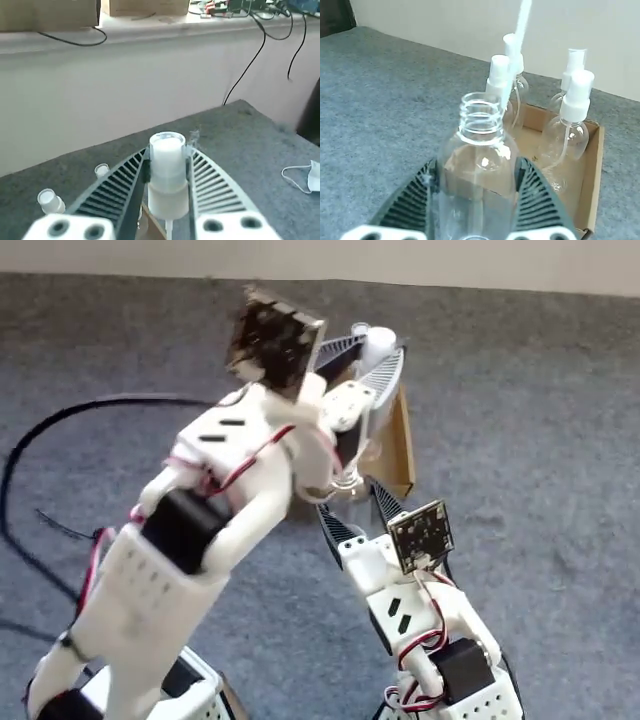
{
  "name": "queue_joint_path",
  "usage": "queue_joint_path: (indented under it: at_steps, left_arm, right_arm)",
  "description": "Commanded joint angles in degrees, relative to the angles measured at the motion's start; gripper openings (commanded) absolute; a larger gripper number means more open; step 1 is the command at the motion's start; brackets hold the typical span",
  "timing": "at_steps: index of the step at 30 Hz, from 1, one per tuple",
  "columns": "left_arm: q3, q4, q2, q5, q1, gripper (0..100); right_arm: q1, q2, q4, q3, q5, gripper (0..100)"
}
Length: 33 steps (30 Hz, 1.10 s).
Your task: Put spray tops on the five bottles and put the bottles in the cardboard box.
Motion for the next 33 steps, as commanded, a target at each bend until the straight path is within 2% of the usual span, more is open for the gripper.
queue_joint_path:
  at_steps: [1, 19, 26, 33]
  left_arm:
    - [-1.1, -0.09, -7.52, -0.35, 0.84, 0]
    - [-3.03, -0.79, -8.13, 0.0, 0.92, 0]
    - [-2.51, -2.99, -3.47, 0.0, 1.01, 0]
    - [-2.33, -2.81, -2.77, 0.0, 3.38, 0]
  right_arm:
    - [-0.04, -0.75, -1.71, -0.31, -0.44, 0.3]
    - [-0.22, -0.75, -1.71, -0.22, -0.44, 0.3]
    - [-0.22, -0.75, -1.71, -0.22, -0.44, 0.3]
    - [-0.13, -0.75, -1.71, -0.22, -0.44, 0.3]
